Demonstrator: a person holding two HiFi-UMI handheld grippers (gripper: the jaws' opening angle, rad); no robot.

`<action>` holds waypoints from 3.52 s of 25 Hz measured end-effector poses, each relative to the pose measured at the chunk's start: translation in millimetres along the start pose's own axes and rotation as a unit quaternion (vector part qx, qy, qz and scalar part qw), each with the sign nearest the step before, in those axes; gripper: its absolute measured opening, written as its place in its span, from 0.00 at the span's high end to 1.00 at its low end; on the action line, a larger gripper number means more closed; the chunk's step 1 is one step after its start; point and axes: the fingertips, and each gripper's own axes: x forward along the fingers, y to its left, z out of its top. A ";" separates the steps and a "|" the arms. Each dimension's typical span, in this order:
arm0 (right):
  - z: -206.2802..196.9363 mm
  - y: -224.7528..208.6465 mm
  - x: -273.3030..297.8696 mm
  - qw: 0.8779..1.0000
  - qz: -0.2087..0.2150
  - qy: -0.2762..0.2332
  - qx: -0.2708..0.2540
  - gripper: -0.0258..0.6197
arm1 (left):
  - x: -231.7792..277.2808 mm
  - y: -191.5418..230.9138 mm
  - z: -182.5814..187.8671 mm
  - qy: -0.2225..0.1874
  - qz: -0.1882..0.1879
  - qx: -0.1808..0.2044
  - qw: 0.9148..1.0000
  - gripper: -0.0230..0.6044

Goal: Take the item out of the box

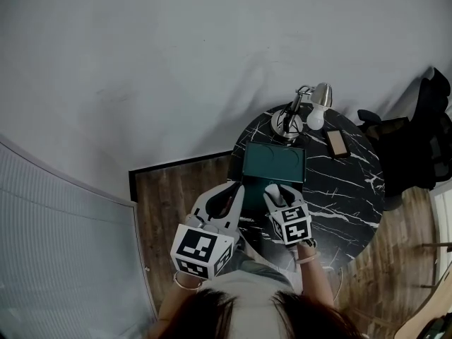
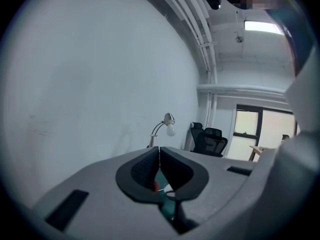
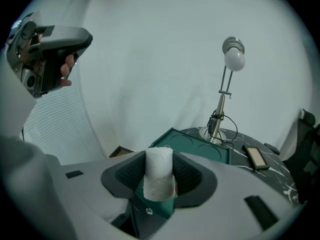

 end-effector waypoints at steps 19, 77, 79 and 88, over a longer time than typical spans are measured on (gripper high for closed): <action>34.5 18.8 -83.8 0.995 -0.030 -0.099 -0.006 0.68 | -52.7 -42.9 -1.1 -0.021 0.003 0.016 1.000 0.94; 59.4 104.5 -286.7 0.960 -0.035 -0.278 -0.028 0.67 | -173.8 -152.4 -7.3 -0.070 0.019 0.038 0.997 0.94; 57.5 108.3 -293.4 0.958 -0.033 -0.283 -0.027 0.68 | -176.7 -155.8 -9.2 -0.071 0.019 0.038 0.997 0.94; 48.9 124.4 -320.4 0.953 -0.026 -0.300 -0.024 0.67 | -193.9 -173.3 -9.4 -0.079 0.017 0.044 0.996 0.94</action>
